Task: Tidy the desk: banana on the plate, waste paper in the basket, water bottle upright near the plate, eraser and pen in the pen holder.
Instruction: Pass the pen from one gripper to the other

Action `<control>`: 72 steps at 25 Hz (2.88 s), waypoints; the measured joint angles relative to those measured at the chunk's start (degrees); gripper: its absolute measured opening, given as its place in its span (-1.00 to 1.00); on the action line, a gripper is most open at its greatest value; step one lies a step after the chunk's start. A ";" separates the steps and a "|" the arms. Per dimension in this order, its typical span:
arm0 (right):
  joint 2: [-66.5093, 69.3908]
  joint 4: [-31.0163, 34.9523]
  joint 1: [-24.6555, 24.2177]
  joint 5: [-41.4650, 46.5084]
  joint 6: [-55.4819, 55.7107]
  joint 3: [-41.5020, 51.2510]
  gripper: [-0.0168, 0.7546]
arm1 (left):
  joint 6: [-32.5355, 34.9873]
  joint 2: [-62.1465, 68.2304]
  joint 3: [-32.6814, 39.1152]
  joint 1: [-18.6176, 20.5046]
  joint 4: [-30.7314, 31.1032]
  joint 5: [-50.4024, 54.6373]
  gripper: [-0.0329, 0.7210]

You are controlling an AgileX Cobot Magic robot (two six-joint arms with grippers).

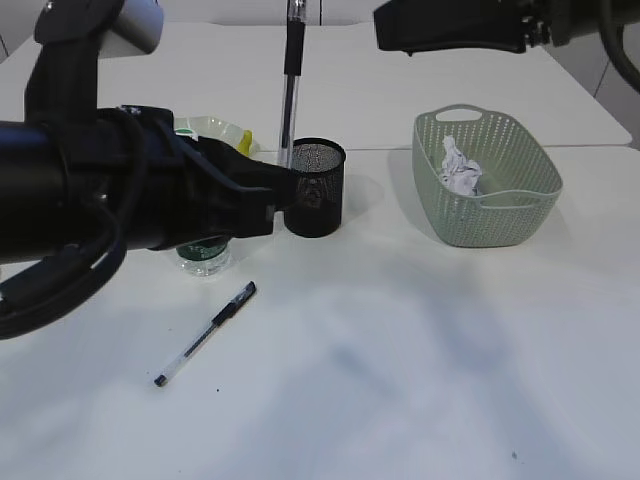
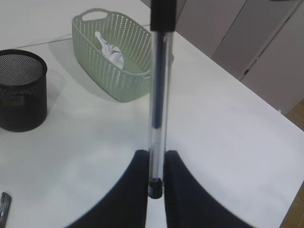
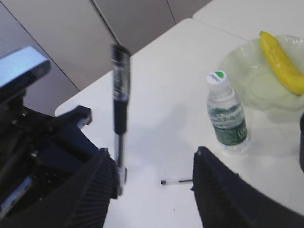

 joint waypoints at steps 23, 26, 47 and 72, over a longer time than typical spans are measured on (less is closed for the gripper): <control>2.51 14.57 7.23 -9.98 -3.23 0.09 0.11 | -0.77 0.98 0.00 0.00 0.00 -5.64 -0.84; 3.25 15.36 7.55 -10.09 -3.36 0.09 0.11 | -0.77 1.02 0.00 0.00 0.00 -5.68 -0.84; 5.76 15.36 8.96 -10.19 -3.48 -1.51 -0.15 | -0.77 1.99 0.00 -0.59 0.00 -6.03 -0.84; 5.76 15.27 8.96 -9.99 -3.60 -1.51 -0.80 | -0.89 1.99 0.00 -0.59 0.42 -6.03 -0.44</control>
